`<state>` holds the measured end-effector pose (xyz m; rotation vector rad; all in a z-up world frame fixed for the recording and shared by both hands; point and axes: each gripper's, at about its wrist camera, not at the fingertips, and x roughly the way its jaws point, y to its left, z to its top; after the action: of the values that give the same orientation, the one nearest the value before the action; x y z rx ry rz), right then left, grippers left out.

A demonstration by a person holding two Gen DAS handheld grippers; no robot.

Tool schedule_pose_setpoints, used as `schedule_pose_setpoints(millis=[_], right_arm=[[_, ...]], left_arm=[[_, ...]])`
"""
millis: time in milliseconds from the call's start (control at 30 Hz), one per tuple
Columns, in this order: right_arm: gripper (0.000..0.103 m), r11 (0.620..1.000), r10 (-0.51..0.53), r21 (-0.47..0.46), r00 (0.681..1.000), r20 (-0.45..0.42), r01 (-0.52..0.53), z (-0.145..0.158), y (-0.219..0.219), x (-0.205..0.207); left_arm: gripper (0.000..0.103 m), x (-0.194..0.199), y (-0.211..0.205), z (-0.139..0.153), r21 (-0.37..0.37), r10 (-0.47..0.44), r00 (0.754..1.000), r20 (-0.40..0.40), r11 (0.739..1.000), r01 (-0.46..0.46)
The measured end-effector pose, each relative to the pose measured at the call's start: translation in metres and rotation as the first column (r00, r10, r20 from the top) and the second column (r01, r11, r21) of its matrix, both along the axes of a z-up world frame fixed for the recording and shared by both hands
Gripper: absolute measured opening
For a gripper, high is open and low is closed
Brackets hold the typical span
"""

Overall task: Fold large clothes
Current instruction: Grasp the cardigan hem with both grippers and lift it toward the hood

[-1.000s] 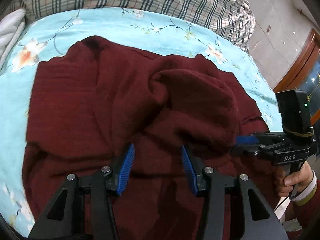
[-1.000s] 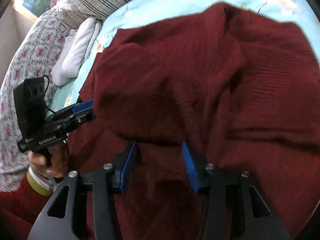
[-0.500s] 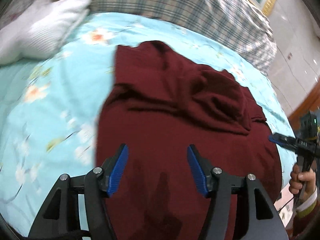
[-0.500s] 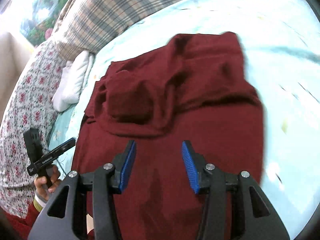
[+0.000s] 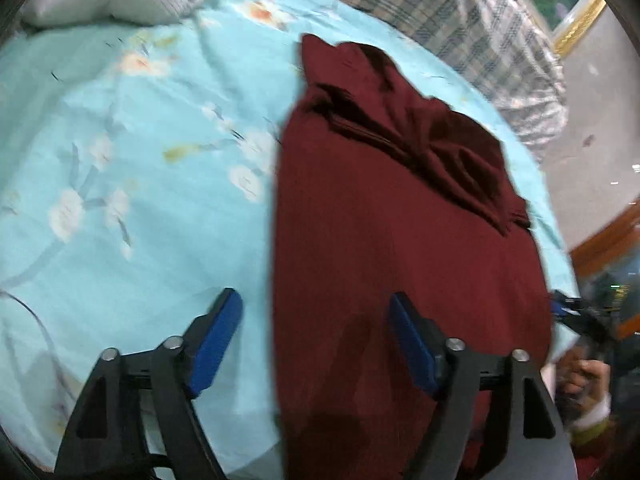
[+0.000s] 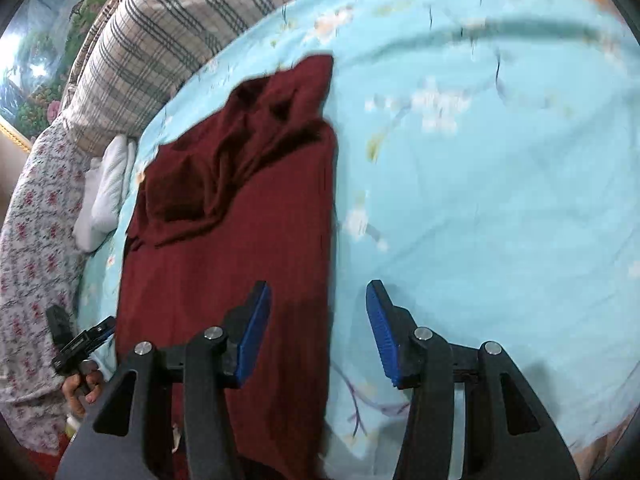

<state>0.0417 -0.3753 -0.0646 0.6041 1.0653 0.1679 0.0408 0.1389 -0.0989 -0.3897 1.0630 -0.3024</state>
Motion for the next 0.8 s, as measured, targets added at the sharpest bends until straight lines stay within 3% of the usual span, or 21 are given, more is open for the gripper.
schedule_pose_setpoints(millis=[133, 233, 400, 467, 533, 600, 667, 800], right_arm=[[0.051, 0.978, 0.105, 0.179, 0.994, 0.016, -0.106, -0.01, 0.014, -0.015], [0.051, 0.964, 0.159, 0.208, 0.986, 0.048, -0.165, -0.013, 0.026, -0.031], [0.051, 0.934, 0.214, 0.274, 0.973, 0.083, -0.229, -0.02, 0.038, -0.045], [0.049, 0.926, 0.233, 0.28, 0.967, 0.098, -0.252, -0.021, 0.043, -0.045], [0.038, 0.924, 0.25, 0.271, 0.963, 0.1, -0.269, -0.024, 0.047, -0.045], [0.013, 0.929, 0.26, 0.25, 0.962, 0.085, -0.273, -0.027, 0.052, -0.048], [0.005, 0.932, 0.263, 0.237, 0.961, 0.082, -0.275, -0.029, 0.054, -0.049], [0.005, 0.931, 0.227, 0.257, 0.963, 0.144, -0.258, -0.015, 0.048, -0.049]], left_arm=[[0.081, -0.014, -0.008, -0.001, -0.088, -0.074, 0.997, -0.004, 0.993, 0.073], [0.079, -0.027, -0.016, -0.003, -0.124, -0.129, 0.992, 0.001, 0.984, 0.128], [0.057, -0.04, -0.019, -0.007, -0.164, -0.183, 0.983, -0.015, 0.97, 0.178], [0.043, -0.042, -0.017, -0.008, -0.173, -0.189, 0.982, -0.02, 0.968, 0.183], [0.029, -0.043, -0.017, -0.011, -0.177, -0.191, 0.981, -0.029, 0.967, 0.183], [0.008, -0.043, -0.019, -0.013, -0.176, -0.194, 0.98, -0.032, 0.967, 0.186], [0.007, -0.045, -0.023, -0.013, -0.162, -0.188, 0.982, -0.024, 0.97, 0.182], [0.006, -0.048, -0.028, 0.004, -0.179, -0.165, 0.985, 0.052, 0.969, 0.172]])
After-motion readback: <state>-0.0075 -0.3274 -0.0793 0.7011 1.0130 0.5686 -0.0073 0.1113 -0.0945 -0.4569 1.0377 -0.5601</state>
